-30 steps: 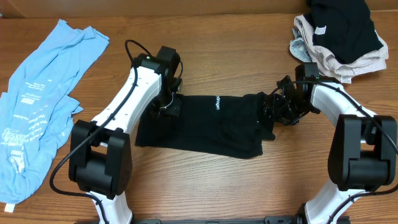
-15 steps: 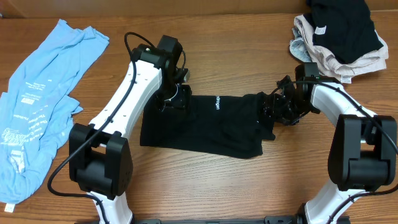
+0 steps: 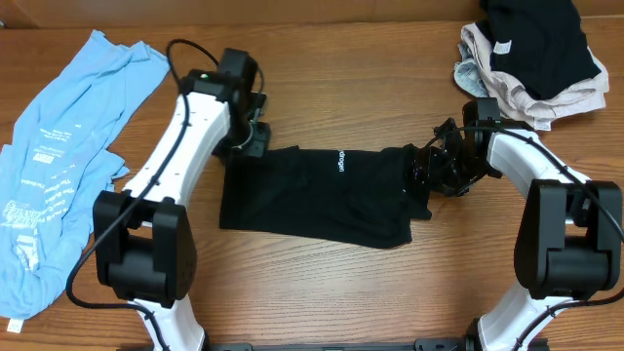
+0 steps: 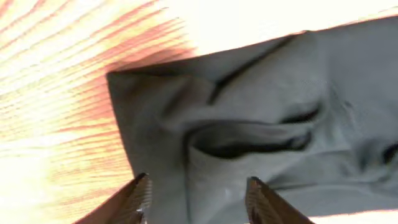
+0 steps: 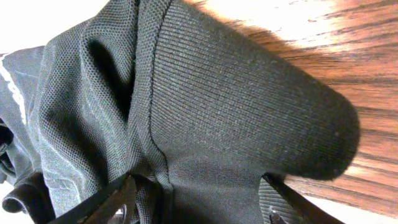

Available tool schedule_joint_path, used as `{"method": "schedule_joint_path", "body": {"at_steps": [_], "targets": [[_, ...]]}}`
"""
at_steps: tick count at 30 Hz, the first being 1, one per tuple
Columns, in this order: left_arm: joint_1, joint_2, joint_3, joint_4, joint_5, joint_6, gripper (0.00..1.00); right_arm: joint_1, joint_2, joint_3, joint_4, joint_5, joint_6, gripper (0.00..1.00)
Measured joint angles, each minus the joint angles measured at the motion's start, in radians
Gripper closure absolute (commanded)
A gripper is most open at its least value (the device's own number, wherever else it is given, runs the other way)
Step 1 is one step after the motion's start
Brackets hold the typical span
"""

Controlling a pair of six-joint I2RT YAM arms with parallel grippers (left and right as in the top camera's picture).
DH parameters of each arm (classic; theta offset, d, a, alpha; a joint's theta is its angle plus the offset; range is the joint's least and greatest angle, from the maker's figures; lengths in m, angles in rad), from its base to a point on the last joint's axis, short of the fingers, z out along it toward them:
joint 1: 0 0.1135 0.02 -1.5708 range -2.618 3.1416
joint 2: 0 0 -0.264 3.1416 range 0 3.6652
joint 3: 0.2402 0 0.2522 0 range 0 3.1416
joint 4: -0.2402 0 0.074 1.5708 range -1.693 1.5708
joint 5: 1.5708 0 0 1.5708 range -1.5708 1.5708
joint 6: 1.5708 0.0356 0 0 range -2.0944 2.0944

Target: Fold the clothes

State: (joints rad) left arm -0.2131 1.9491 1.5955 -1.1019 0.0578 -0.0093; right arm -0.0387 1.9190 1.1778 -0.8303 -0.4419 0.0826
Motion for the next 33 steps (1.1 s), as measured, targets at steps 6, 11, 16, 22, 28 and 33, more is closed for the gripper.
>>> {"method": "schedule_joint_path", "body": {"at_steps": [6,11,16,22,28,33], "targets": [[0.030,0.000,-0.076,0.058,0.126,0.135,0.48,0.000,0.000,0.000,0.000,0.000,0.000,0.32],[0.030,0.000,-0.088,0.078,0.194,0.191,0.48,0.000,0.000,0.000,0.001,-0.003,0.000,0.32],[0.030,0.000,-0.127,0.104,0.187,0.230,0.48,0.000,0.000,0.000,0.001,-0.003,0.000,0.32],[0.030,0.000,-0.211,0.141,0.155,0.244,0.66,0.000,0.000,0.000,0.003,-0.007,0.000,0.27],[0.030,0.000,-0.230,0.164,0.148,0.249,0.89,0.000,0.000,0.000,0.003,-0.011,0.000,0.27],[0.030,0.000,-0.222,0.147,0.147,0.240,0.96,0.000,0.000,0.000,0.003,-0.012,0.000,0.27]]}}
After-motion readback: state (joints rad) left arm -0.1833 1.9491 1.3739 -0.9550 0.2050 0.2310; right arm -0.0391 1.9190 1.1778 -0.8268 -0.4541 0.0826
